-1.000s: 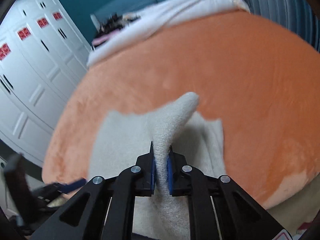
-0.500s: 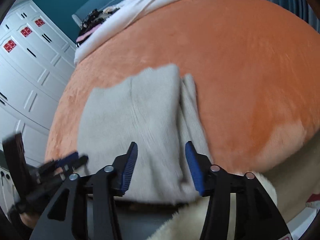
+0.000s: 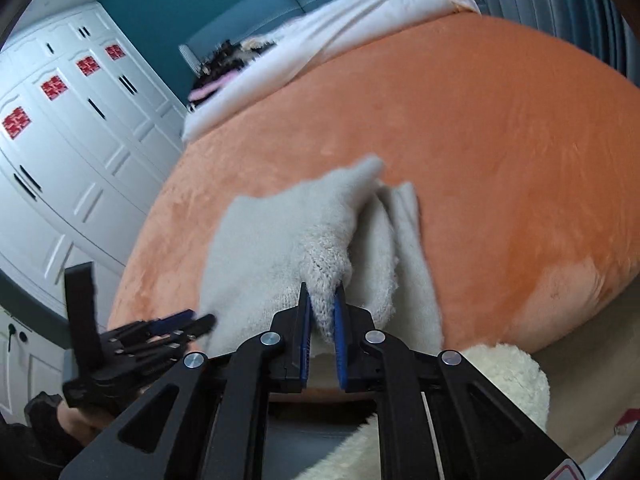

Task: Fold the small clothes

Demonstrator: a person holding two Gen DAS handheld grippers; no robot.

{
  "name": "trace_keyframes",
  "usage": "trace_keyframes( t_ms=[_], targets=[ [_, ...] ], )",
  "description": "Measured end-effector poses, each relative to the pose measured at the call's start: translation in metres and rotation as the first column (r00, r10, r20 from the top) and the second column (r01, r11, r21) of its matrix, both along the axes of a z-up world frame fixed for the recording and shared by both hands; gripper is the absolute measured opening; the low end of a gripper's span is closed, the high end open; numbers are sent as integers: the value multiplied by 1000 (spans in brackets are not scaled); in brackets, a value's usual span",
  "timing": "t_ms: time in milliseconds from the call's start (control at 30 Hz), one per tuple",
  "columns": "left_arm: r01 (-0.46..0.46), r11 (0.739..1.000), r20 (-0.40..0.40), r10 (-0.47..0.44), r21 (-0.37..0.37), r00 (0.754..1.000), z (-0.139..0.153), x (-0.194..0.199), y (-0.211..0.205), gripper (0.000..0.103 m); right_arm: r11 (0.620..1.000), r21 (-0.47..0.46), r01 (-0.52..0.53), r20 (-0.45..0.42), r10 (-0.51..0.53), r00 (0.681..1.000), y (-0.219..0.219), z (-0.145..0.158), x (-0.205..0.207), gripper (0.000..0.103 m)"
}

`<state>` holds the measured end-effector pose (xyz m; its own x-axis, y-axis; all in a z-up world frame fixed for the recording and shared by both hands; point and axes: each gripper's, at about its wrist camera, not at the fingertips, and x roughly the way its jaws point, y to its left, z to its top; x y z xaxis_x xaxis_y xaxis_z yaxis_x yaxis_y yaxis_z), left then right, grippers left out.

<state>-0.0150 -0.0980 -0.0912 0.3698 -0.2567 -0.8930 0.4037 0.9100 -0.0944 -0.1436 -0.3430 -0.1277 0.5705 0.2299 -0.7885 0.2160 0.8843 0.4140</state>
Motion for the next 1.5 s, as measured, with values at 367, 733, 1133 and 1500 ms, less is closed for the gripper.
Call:
trace_keyframes(
  t_ms=[367,733,1133,1500],
  targets=[
    [2,999,1,-2,32,1000,-6,-7,-3,46,997,-75,34,-42,-37,998,8,7,21,32],
    [3,999,6,-3,39,1000,-7,-6,-4,46,996,-67,-53,-80,47,996,20,-27,78,13],
    [18,999,9,-19,46,1000,-10,-4,-7,48,998,-41,41,-70,-44,997,-11,-51,70,9],
    [4,1000,-26,-4,-16,1000,-3,-19,29,57,994,62,88,-34,-86,996,-27,-13,22,55]
  ],
)
